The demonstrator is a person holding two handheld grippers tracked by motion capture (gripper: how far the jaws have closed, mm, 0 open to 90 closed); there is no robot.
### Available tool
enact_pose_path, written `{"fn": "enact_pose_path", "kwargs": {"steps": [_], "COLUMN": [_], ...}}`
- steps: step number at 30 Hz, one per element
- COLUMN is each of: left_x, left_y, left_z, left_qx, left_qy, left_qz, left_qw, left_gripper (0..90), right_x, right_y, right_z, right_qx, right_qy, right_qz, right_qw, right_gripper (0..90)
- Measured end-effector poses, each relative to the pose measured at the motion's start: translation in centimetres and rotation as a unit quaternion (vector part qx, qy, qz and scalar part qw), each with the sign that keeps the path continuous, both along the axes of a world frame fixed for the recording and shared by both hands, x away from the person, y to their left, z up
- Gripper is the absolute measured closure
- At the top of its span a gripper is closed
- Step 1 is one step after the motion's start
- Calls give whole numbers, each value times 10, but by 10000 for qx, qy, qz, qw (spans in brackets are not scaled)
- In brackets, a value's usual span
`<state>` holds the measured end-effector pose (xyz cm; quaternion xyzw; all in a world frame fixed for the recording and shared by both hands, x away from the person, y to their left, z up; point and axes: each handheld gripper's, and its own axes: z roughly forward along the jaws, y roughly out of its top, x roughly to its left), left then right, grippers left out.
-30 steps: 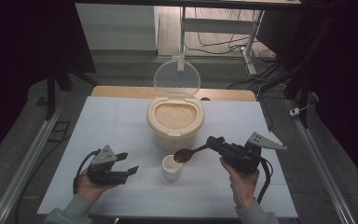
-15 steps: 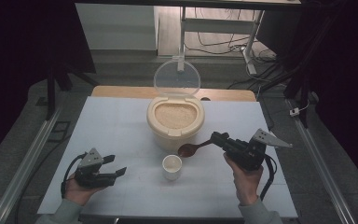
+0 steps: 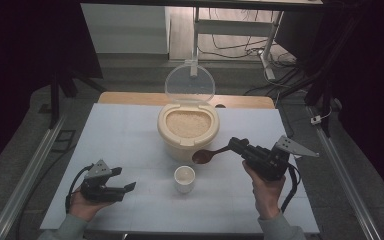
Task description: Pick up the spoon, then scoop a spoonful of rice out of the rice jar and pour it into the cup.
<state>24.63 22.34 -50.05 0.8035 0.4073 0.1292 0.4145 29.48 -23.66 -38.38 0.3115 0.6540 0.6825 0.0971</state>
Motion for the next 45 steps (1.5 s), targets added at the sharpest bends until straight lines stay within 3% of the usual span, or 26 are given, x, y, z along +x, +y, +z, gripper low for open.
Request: {"fn": "enact_pose_path", "kwargs": {"steps": [6,10,20,26,29,32,34,35,39,42,45], "left_x": [2,2,3,4,4,5,5,5,5,5,5], "left_y": [-1,-1,-1,-2,-2,-3,-3,-3,-4,-4,-4], "left_z": [0,-1,-1,-2,-3,-4,-4,-4,-5,-5,-5], "left_qx": [-17,9,7,21,26,48,49,59,66,76,73], "left_qy": [27,45,64,112,128,152,172,171,184,187,181], "left_qz": [-10,-41,-53,-61,-72,-97,-109,-109,-118,-128,-125], "left_qw": [10000,10000,10000,9999,9999,9998,9998,9998,9997,9997,9997], "left_gripper": [218,214,207,200,200,200,198,198,198,198,198], "right_x": [3,17,49,70,82,87,91,94,99,104,106], "right_y": [-2,2,8,21,32,37,42,47,52,61,64], "right_z": [12,24,41,48,47,45,43,40,34,27,23], "right_qx": [65,-43,-36,-380,-713,-813,-992,-1210,-1368,-1620,-1592], "right_qy": [-156,-253,-286,-345,-392,-393,-411,-468,-449,-443,-337], "right_qz": [-104,-255,-619,-846,-958,-1009,-1051,-1133,-1183,-1194,-1196], "right_qw": [9998,9993,9977,9951,9921,9908,9886,9850,9825,9785,9794], "right_gripper": [832,832,832,832,832,832,832,832,832,832,832]}}
